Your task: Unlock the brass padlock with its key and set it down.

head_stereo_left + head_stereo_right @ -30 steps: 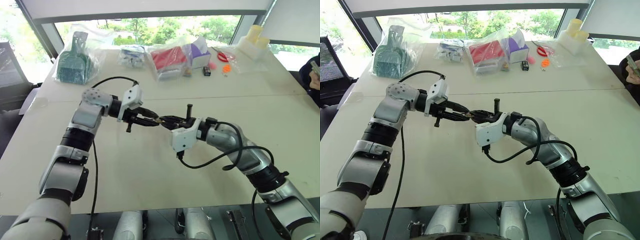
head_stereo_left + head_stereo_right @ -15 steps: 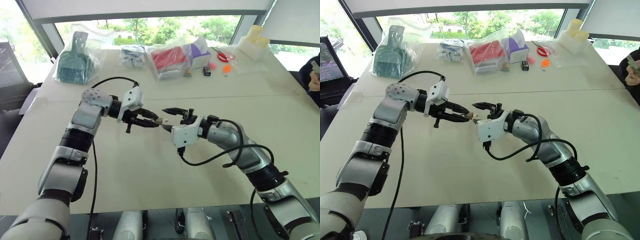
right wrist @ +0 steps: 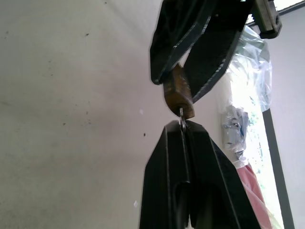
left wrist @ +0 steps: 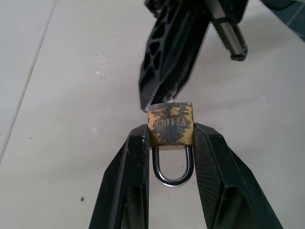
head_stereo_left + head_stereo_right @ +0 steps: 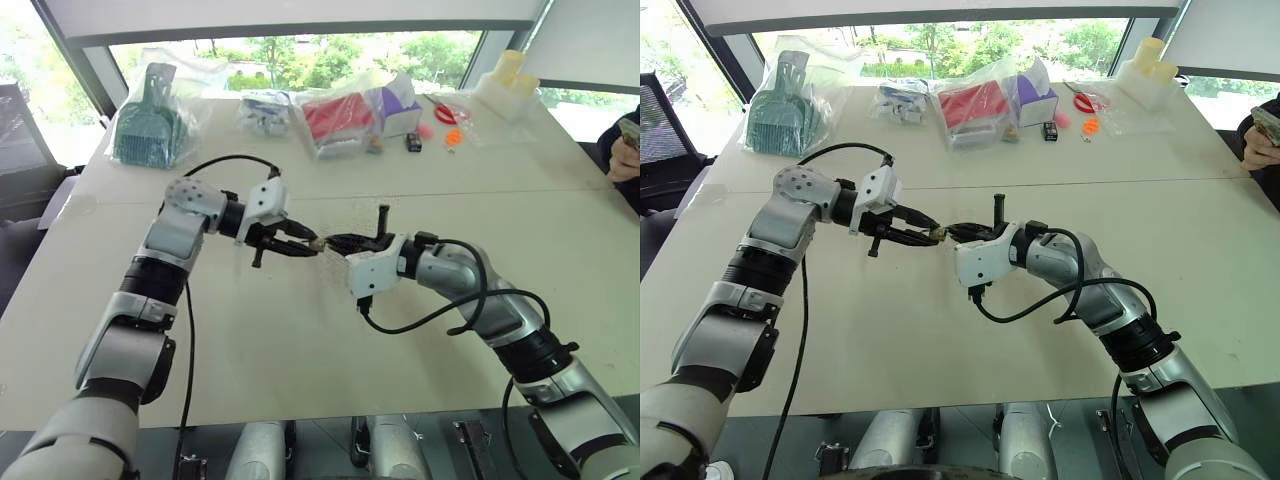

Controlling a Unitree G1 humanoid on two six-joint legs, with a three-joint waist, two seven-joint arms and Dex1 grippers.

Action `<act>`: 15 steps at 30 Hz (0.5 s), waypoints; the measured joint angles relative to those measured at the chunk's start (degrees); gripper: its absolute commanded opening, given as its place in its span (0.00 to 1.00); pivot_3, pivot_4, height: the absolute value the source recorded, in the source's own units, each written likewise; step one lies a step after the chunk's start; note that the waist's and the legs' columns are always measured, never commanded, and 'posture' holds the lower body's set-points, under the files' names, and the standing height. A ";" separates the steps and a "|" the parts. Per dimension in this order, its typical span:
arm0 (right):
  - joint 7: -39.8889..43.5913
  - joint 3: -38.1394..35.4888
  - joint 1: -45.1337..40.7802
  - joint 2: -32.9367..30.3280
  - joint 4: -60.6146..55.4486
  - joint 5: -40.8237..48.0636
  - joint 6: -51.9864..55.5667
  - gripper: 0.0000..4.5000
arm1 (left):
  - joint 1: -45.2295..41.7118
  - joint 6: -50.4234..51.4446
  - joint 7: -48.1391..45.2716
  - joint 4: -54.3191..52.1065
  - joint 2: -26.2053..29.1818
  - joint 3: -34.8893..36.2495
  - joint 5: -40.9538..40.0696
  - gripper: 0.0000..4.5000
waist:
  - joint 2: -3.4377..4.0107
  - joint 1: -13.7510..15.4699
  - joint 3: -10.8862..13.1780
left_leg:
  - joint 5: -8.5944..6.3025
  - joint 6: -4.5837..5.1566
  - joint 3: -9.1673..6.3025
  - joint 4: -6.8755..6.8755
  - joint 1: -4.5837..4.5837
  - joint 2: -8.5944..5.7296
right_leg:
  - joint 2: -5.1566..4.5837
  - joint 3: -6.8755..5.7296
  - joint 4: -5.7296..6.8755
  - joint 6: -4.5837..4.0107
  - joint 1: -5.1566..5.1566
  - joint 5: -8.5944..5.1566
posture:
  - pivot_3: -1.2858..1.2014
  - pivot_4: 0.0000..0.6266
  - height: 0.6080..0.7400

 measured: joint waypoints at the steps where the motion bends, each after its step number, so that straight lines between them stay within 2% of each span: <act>1: 0.07 0.00 0.00 0.00 0.00 0.02 0.01 0.01 | 0.00 -0.48 0.17 0.09 0.00 -0.09 0.14 0.16 | 0.00 0.00 0.00 | 0.00 0.00 0.00 0.00 0.00 0.00 | 0.00 0.00 0.00 0.00 0.00 0.00 | 0.52 0.24 1.00; 8: 2.78 -0.15 -0.14 0.39 -0.25 1.41 2.48 0.01 | 0.01 -4.37 1.89 0.47 -0.35 -0.48 1.98 0.16 | 0.00 0.01 0.00 | 0.00 0.00 0.01 0.00 0.00 0.00 | 0.00 0.00 0.01 0.00 0.00 0.00 | 0.52 0.24 1.00; 15: 11.75 -2.00 -2.94 3.52 -0.44 8.48 15.81 0.01 | 0.07 -13.54 5.62 1.20 -0.87 -0.75 6.36 0.16 | 0.00 -0.02 0.00 | 0.00 0.00 0.01 0.00 0.02 0.01 | 0.00 -0.01 0.03 -0.01 0.01 0.01 | 0.52 0.24 1.00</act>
